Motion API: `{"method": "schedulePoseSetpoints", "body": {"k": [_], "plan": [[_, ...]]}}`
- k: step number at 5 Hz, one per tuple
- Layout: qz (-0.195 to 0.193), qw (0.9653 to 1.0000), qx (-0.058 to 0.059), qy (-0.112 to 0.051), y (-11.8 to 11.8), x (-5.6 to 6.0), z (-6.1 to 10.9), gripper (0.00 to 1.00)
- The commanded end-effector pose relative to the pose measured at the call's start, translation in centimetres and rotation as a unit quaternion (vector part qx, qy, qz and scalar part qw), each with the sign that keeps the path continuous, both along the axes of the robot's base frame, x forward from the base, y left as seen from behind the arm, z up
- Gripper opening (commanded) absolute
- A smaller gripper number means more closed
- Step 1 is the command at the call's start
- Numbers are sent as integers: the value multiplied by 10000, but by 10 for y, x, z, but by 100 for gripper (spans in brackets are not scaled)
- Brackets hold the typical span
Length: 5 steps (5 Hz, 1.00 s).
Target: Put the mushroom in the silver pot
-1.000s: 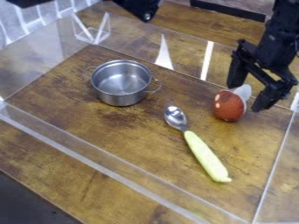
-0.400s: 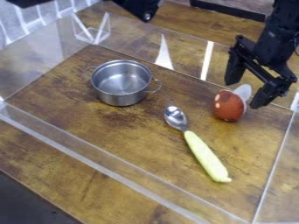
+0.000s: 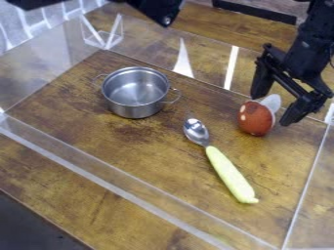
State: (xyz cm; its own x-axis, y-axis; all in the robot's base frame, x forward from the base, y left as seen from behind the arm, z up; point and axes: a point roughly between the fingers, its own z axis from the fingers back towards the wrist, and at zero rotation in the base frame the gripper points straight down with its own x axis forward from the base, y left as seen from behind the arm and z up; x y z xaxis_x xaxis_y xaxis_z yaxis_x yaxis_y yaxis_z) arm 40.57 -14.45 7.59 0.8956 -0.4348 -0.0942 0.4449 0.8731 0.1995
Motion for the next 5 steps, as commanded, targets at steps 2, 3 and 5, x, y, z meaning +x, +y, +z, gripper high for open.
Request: {"method": "schedulePoseSetpoints", "body": {"k": [2,3,5], "plan": [[-204,9988,-240,-381,-1,9,32,0],[-131,9988,-143,-447,10,13,48,0],[125,9989,-87,-453,33,20,57,0]]}}
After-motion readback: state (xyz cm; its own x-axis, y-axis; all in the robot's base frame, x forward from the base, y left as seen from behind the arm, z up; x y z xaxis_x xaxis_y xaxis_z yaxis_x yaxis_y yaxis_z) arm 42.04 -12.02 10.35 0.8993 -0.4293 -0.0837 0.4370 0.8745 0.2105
